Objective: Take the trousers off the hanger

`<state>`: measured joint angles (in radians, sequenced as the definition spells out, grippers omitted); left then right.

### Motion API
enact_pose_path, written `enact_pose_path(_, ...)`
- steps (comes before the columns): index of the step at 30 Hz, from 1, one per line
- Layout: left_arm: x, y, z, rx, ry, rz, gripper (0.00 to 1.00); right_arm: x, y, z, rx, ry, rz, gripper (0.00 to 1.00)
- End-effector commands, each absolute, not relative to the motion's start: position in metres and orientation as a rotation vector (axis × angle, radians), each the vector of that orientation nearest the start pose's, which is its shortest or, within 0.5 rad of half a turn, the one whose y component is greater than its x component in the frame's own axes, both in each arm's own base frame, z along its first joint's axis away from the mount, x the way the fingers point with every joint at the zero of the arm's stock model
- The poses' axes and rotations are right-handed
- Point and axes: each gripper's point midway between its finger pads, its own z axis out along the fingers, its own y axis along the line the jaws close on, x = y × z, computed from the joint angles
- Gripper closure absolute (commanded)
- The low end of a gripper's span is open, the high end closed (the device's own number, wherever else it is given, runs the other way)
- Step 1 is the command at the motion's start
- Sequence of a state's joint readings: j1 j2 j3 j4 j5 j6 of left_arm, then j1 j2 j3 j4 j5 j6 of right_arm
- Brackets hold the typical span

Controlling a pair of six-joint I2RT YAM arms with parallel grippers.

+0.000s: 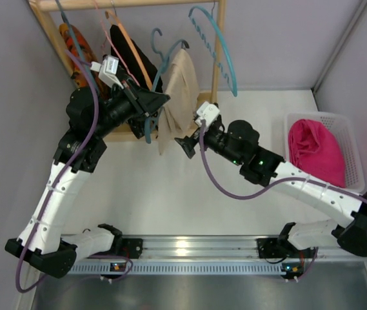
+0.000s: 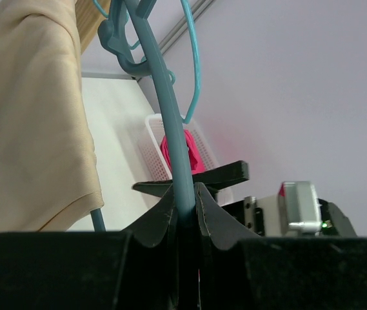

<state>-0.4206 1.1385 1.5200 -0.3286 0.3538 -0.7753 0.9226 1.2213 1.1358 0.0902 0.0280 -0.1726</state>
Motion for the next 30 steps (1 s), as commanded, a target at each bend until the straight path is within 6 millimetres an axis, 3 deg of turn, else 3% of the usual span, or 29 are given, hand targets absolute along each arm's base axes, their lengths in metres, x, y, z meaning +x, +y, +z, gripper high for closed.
enact_pose_path(1, 0.264, -0.218, 0.541, 0.095, 1.424, -1.241, 1.00, 0.284, 0.344, 0.404, -0.717, 1.258, 0.491, 0.01)
enact_pose_path(10, 0.259, -0.221, 0.544, 0.104, 1.421, -1.265, 1.00, 0.308, 0.358, 0.406, -0.660, 1.243, 0.451, 0.01)
enact_pose_path(24, 0.252, -0.220, 0.552, 0.113, 1.402, -1.281, 1.00, 0.364, 0.332, 0.401, -0.560, 1.301, 0.339, 0.01)
enact_pose_path(30, 0.253, -0.222, 0.552, 0.108, 1.409, -1.296, 1.00, 0.371, 0.330, 0.400, -0.566, 1.307, 0.313, 0.02)
